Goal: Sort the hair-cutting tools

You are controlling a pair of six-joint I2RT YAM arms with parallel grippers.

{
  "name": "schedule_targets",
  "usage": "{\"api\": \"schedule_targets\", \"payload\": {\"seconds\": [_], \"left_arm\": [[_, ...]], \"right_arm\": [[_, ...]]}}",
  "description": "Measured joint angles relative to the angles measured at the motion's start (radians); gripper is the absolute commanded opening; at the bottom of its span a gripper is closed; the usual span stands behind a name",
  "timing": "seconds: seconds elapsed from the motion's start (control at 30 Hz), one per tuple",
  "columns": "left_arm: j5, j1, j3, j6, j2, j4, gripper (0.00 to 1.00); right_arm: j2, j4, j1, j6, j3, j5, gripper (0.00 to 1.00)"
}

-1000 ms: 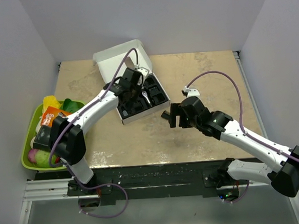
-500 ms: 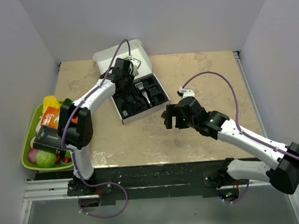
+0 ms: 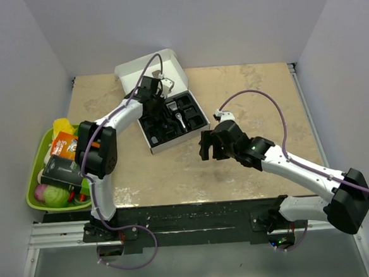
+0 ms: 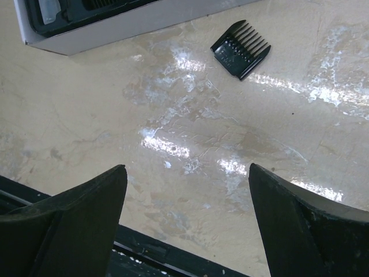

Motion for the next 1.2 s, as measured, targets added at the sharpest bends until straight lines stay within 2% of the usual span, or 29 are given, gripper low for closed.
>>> {"api": "schedule_targets", "payload": {"seconds": [0.2,0.37,0.47,0.5,0.6,0.97,1.1,1.17,1.2], "left_arm": [[0.011,0.036,-0.091,0.005,-0.018,0.043,0.0],[0.013,0.038,-0.102,0.005,-0.019,0.063,0.0],[0.012,0.038,-0.105,0.004,-0.019,0.066,0.14],[0.012,0.038,-0.105,0.004,-0.019,0.067,0.23],[0.006,0.039,-0.111,0.001,-0.022,0.074,0.33],[0.014,0.042,-0.123,-0.024,-0.077,0.064,0.44],[0.048,0.042,-0.129,-0.053,-0.147,0.043,0.48],[0.071,0.042,-0.133,-0.073,-0.203,0.035,0.54],[0.08,0.042,-0.14,-0.086,-0.236,0.034,0.69]], "right_arm": [[0.009,0.022,0.006,0.0,-0.013,-0.016,0.9],[0.009,0.034,0.006,0.0,-0.013,-0.017,0.9],[0.009,0.038,0.006,0.0,-0.013,-0.017,0.91],[0.009,0.04,0.006,0.0,-0.013,-0.017,0.93],[0.009,0.04,0.006,0.0,-0.013,-0.018,0.95],[0.048,0.036,0.006,-0.014,-0.002,-0.016,0.98],[0.106,0.019,0.006,-0.034,0.058,0.019,0.99],[0.135,0.013,0.006,-0.046,0.091,0.044,0.99],[0.153,0.01,0.006,-0.052,0.11,0.057,0.98]]}}
